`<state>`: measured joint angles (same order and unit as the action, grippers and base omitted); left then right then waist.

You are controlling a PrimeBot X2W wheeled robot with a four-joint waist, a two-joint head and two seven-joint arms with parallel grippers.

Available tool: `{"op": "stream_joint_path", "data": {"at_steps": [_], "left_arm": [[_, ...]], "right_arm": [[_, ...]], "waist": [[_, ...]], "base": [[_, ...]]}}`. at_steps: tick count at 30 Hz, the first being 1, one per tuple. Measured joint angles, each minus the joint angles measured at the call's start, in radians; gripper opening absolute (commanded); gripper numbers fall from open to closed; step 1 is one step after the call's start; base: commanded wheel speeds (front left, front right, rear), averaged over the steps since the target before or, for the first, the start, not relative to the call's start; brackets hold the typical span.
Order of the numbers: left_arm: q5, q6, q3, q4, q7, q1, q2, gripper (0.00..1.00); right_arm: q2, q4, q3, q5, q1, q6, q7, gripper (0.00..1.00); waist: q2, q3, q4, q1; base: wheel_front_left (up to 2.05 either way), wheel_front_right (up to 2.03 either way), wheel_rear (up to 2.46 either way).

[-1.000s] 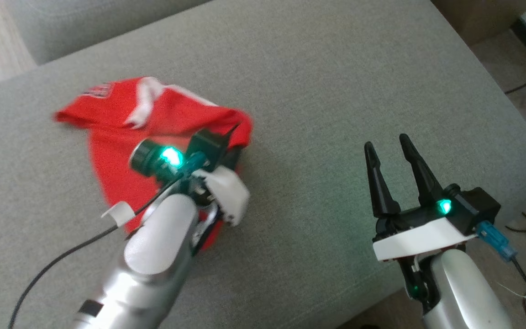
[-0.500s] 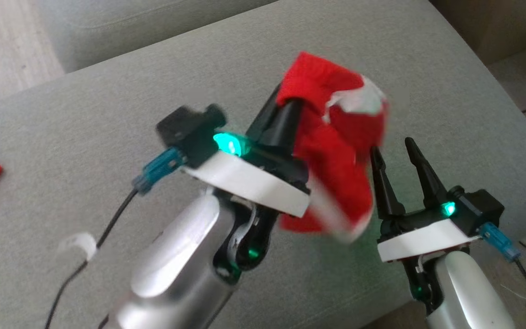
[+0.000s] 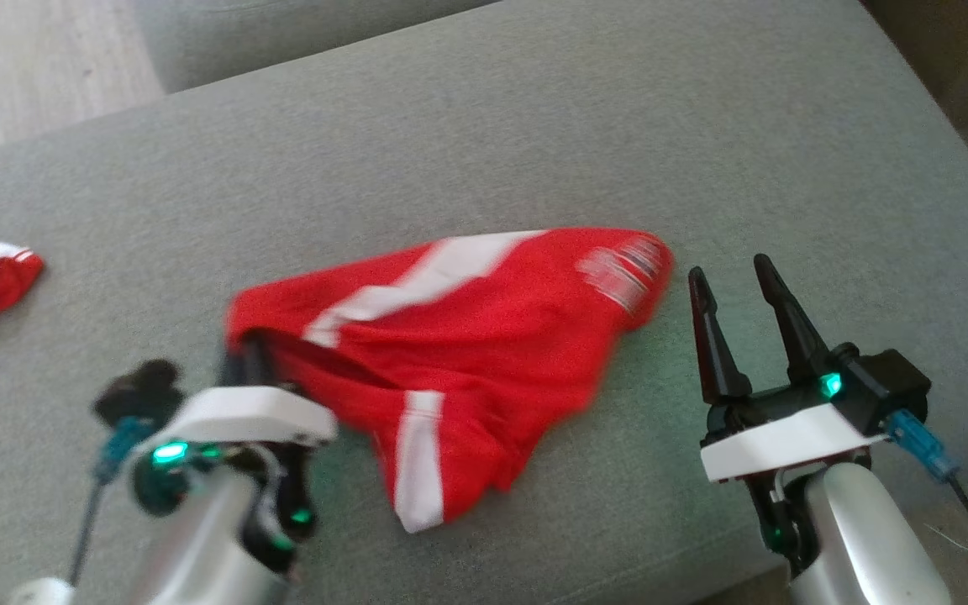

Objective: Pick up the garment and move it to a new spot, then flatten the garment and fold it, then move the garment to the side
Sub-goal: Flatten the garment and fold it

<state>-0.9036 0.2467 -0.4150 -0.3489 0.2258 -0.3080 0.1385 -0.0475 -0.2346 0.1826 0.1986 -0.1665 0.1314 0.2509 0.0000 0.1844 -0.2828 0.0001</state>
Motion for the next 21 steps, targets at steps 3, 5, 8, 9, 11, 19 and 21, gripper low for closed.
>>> {"op": "stream_joint_path", "data": {"at_steps": [3,5,8,9,11,19,21], "left_arm": [[0.009,0.006,0.076,-0.066,0.015,-0.016,0.018,0.0],[0.024,0.01,0.118,-0.102,0.023,-0.022,0.032,0.0],[0.071,0.019,0.192,-0.131,0.024,-0.022,0.04,0.0],[0.093,0.022,0.214,-0.132,0.024,-0.022,0.042,0.0],[0.119,0.022,0.231,-0.133,0.024,-0.021,0.042,0.0],[0.206,-0.072,0.156,-0.183,0.026,0.066,0.049,1.0],[0.216,-0.08,0.145,-0.168,0.022,0.097,0.067,1.0]], "right_arm": [[0.0,-0.002,0.001,-0.006,0.0,0.0,0.0,1.0],[0.0,-0.005,0.002,-0.006,0.0,0.0,0.0,1.0],[0.0,-0.006,0.002,-0.006,0.0,0.0,0.0,1.0],[0.0,-0.006,0.003,-0.006,0.0,0.0,0.0,1.0],[0.0,-0.007,0.003,-0.007,0.0,0.0,0.0,1.0],[0.0,-0.018,0.003,-0.007,0.005,0.0,0.0,1.0],[0.0,-0.018,0.001,-0.007,0.02,0.0,0.0,1.0]], "waist": [[0.0,0.0,0.016,0.0],[0.0,-0.002,0.022,0.0],[0.0,-0.007,0.028,0.0],[0.0,-0.009,0.029,0.0],[0.0,-0.012,0.03,0.0],[0.0,-0.036,0.03,-0.0001],[0.0,-0.045,0.029,0.0]], "base": [[0.0,0.0,0.0],[0.0,0.0,0.0],[0.0,0.0,0.0],[0.0,0.0,0.0],[0.0,0.0,0.0],[0.0,0.0,0.0],[0.0,0.0,0.0]]}}
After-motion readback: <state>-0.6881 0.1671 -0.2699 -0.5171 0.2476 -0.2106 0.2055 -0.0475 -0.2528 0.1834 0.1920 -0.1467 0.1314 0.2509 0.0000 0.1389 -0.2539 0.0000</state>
